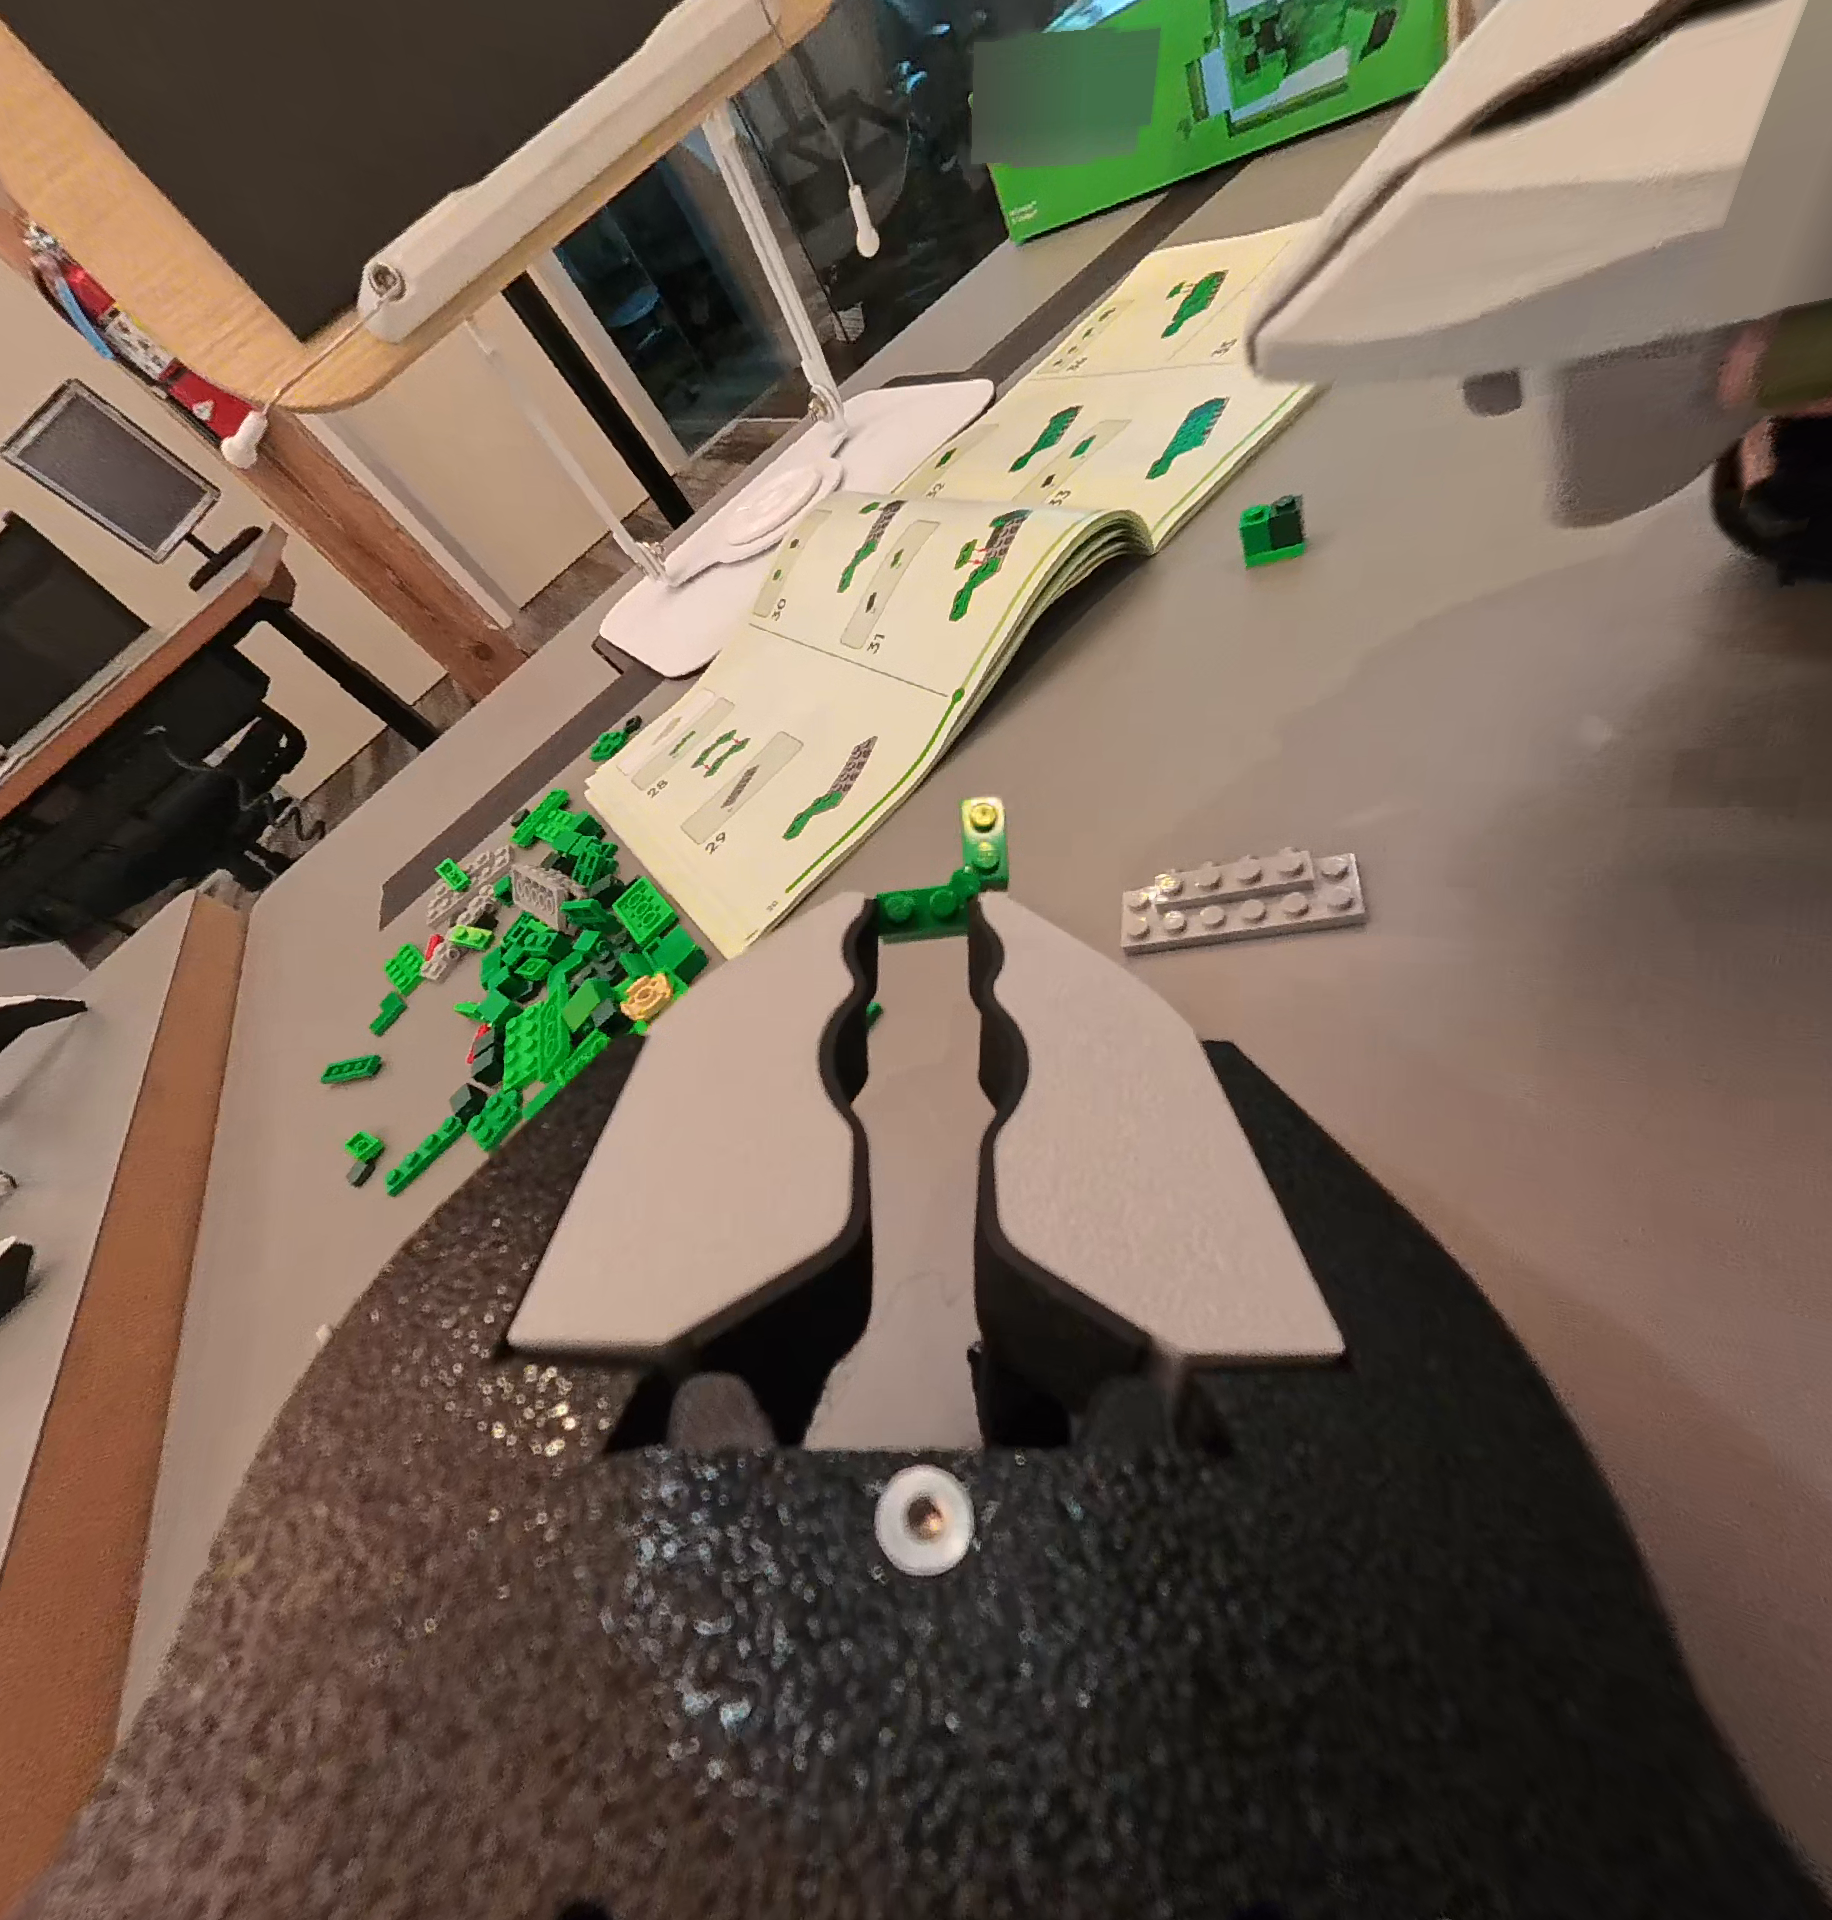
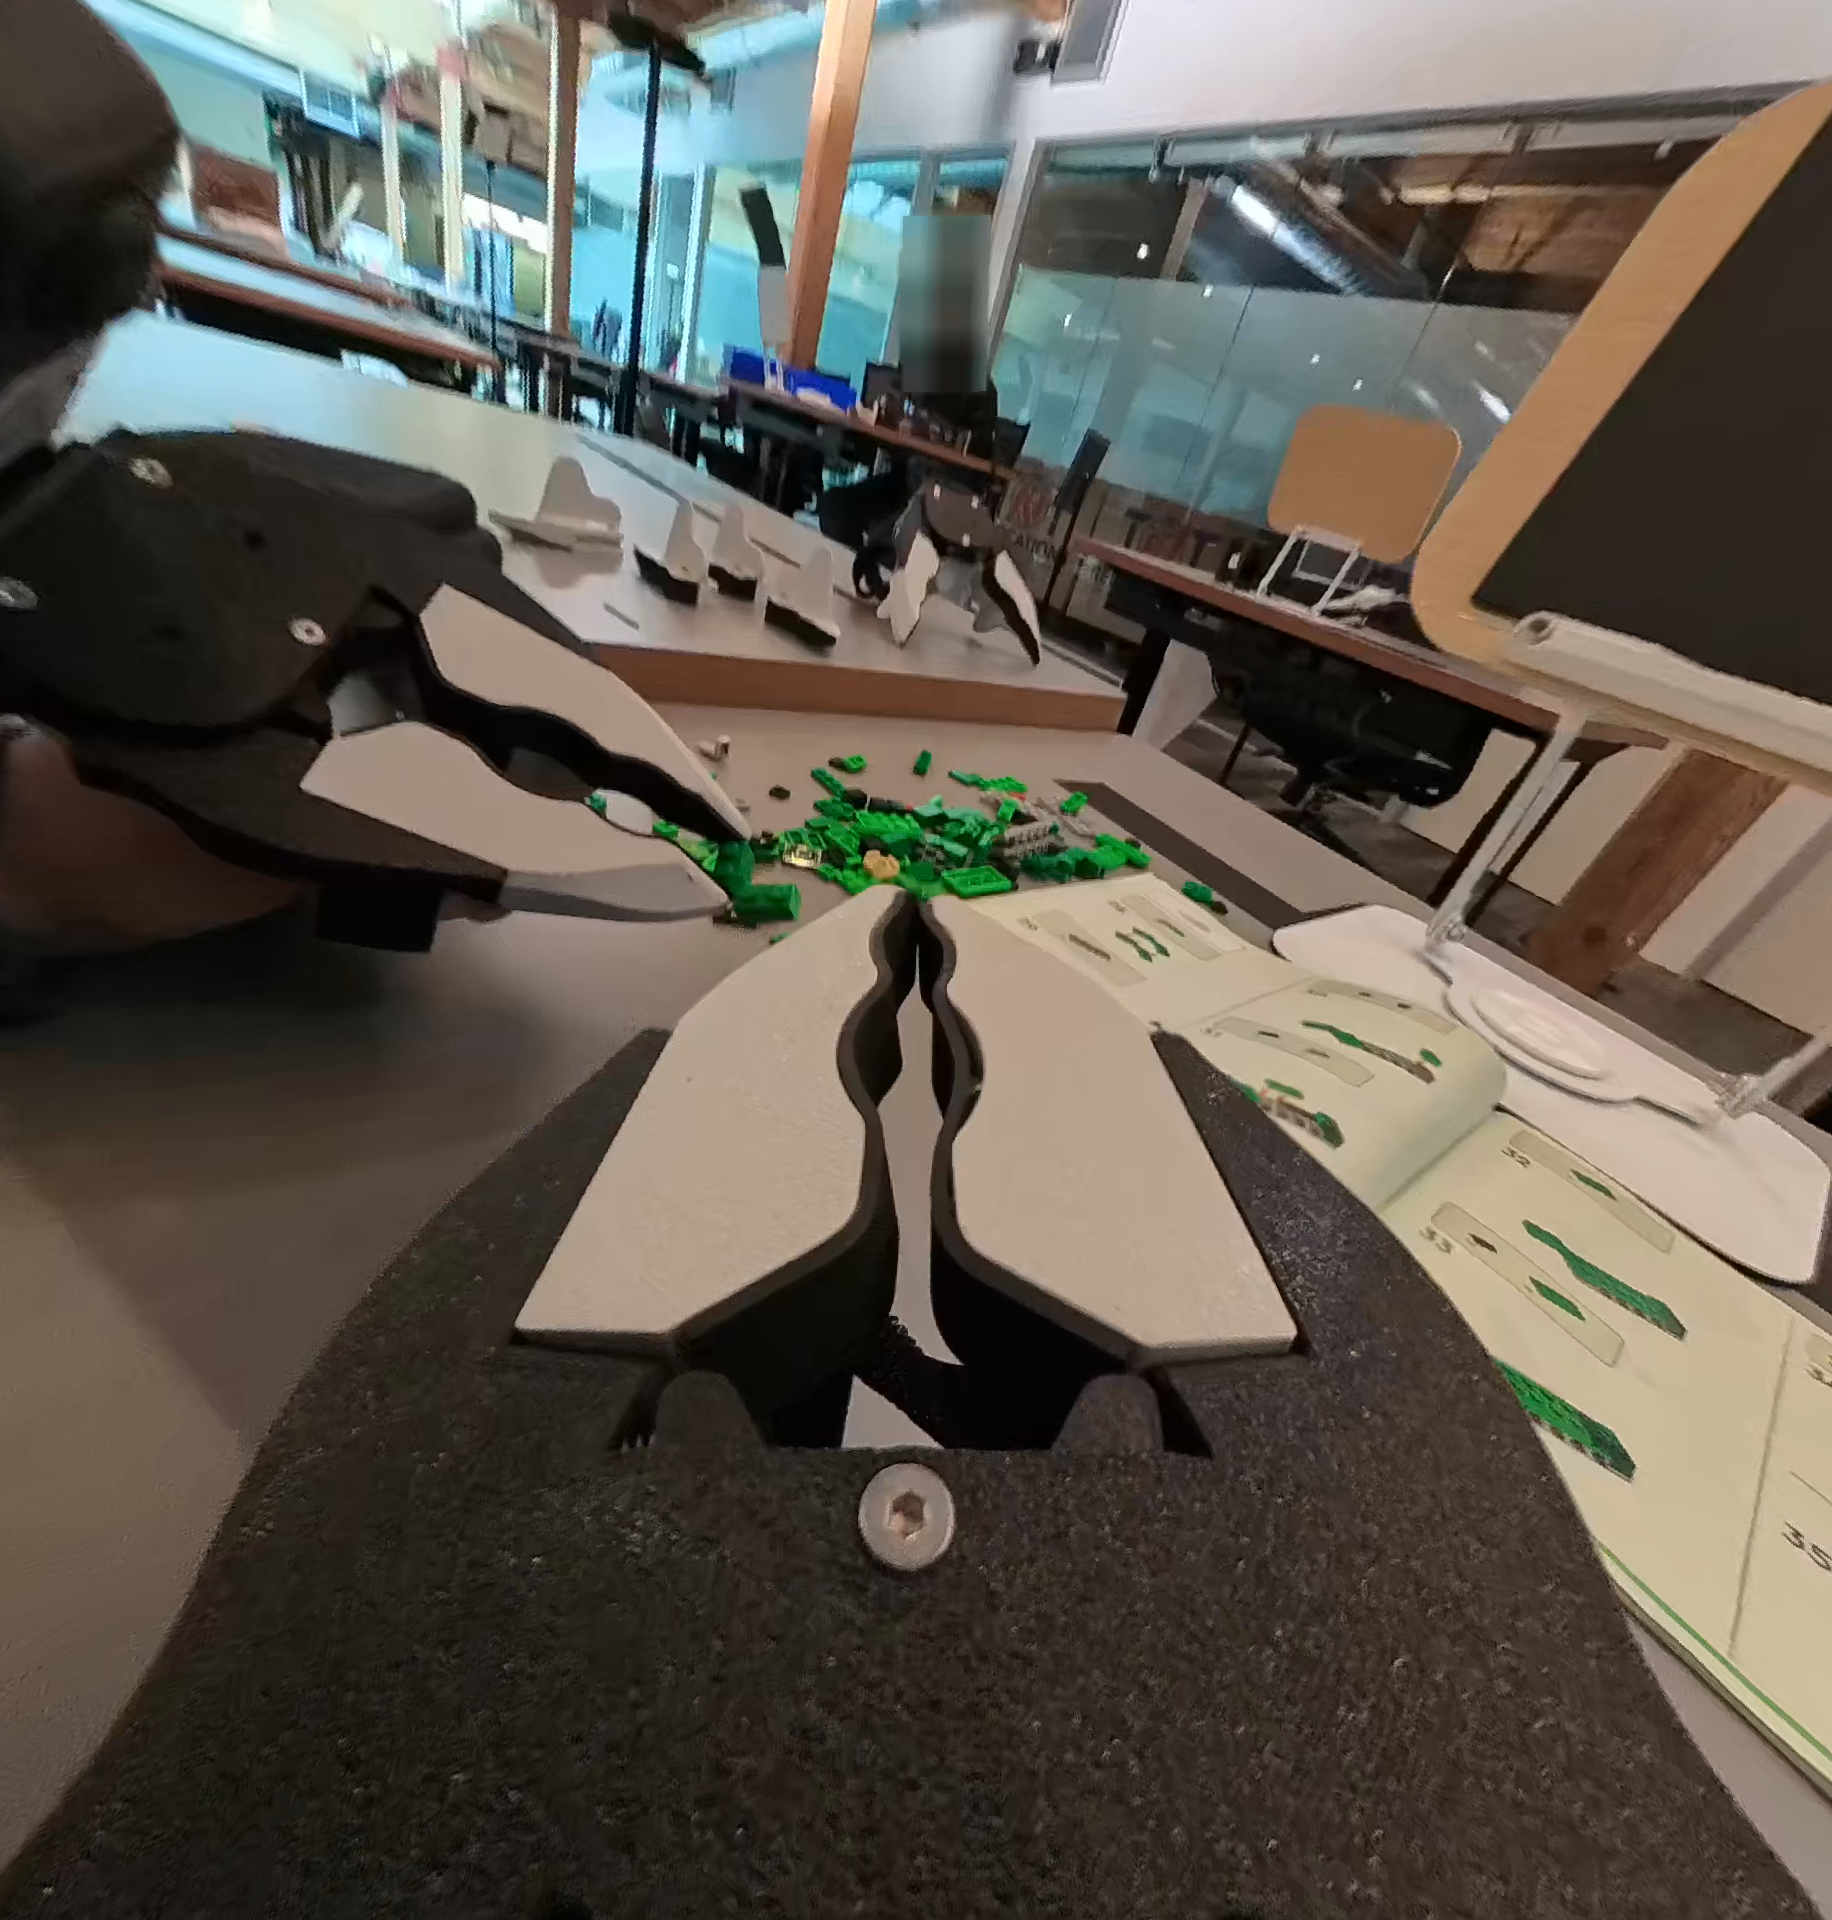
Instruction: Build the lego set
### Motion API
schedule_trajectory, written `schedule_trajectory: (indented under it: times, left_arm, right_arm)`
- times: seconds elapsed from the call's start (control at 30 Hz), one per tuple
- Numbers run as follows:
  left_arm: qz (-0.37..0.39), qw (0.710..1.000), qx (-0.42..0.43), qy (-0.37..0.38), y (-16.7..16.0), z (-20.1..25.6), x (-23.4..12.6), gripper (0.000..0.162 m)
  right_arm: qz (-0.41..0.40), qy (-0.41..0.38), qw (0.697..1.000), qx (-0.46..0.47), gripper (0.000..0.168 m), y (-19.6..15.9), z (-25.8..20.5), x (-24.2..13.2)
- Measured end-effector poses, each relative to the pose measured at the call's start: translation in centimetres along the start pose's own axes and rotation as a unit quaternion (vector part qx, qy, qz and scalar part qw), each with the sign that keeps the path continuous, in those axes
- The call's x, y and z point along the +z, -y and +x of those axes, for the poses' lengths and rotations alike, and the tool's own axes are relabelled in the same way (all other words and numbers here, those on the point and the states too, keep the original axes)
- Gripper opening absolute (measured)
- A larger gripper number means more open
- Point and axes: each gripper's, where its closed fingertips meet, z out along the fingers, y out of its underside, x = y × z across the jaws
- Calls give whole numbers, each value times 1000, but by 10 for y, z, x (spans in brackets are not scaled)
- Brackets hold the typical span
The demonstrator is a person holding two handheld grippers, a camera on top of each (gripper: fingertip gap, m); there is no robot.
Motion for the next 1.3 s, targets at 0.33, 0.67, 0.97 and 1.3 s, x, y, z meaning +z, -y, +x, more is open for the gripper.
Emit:
schedule_trajectory:
  times: [0.33, 0.67, 0.97, 1.3]
  left_arm:
    - [13, 1000, 3, 26, 3, -7, -7, 16]
    - [13, 999, -5, 40, 3, -11, -9, 16]
    - [60, 992, -56, 97, 8, -37, -24, 16]
    - [73, 988, -76, 111, 8, -45, -29, 16]
  right_arm:
    - [-292, 103, 951, 17, 0, -69, -17, 10]
    - [-325, 250, 905, 116, 0, -71, -69, 6]
    - [-216, 470, 851, -94, 39, -40, -49, 1]
    - [-239, 647, 626, -364, 43, -80, -51, 18]
